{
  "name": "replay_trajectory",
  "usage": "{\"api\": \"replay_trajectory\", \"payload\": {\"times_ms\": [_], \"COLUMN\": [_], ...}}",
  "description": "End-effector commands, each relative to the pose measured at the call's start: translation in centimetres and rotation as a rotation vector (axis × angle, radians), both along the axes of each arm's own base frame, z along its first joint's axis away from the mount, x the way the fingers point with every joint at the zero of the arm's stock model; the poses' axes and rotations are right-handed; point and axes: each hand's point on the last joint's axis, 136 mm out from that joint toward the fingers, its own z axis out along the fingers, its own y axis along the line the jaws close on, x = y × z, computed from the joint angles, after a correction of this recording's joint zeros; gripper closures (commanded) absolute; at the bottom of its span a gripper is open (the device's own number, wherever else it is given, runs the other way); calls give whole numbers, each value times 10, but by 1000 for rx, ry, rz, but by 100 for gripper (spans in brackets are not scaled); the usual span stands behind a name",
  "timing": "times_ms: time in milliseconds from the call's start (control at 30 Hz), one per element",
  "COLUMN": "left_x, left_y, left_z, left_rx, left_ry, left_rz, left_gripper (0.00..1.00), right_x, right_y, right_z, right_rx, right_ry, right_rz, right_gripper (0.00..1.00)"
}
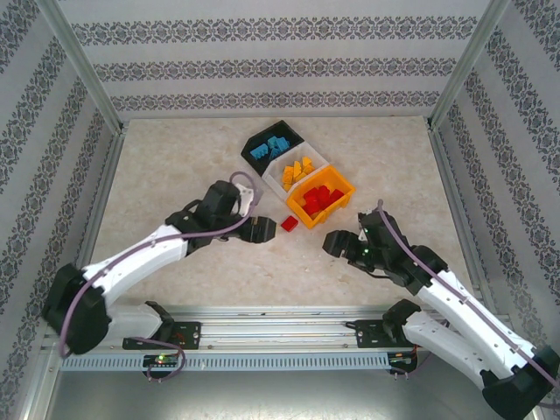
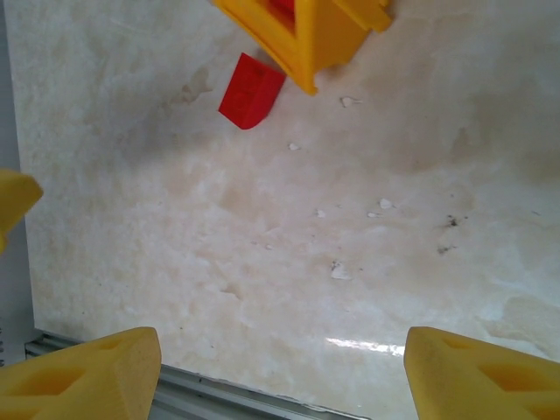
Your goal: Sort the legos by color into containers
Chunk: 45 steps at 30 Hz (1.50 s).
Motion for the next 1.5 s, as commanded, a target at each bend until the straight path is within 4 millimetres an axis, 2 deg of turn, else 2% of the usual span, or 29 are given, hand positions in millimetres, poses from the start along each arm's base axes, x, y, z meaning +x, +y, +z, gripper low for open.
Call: {"api": "replay_trajectory", "payload": {"times_ms": [0, 100, 300, 533, 767, 1033, 1167, 1467], "left_x": [-4, -14, -24, -12, -1, -4, -4, -5], "left_y": [23, 37, 62, 89, 106, 110, 109, 108], "left_z": [15, 18, 15, 7, 9, 13, 13, 12], "left_rx": [8, 17, 124, 229, 187, 183, 180, 176], "left_ry": [-72, -92, -124, -145, -147, -166, -166, -165], "left_rz": [78, 107, 118, 135, 225, 237, 235, 232], "left_gripper": [25, 19, 0, 0, 0, 0, 0, 0], "right_x": [8, 14, 33, 61, 77, 87, 94, 113], "right_y": [8, 20, 38, 63, 85, 90, 102, 115], "right_z": [6, 2, -7, -21, -48, -67, -75, -96], "right_rx": [-23, -84, -284, -386, -491, -537, -496, -481], "right_ry": [21, 73, 133, 200, 318, 342, 341, 378], "right_rz": [-14, -1, 8, -68, -124, -200, -206, -223], "right_gripper": [25, 25, 24, 24, 25, 28, 30, 32]}}
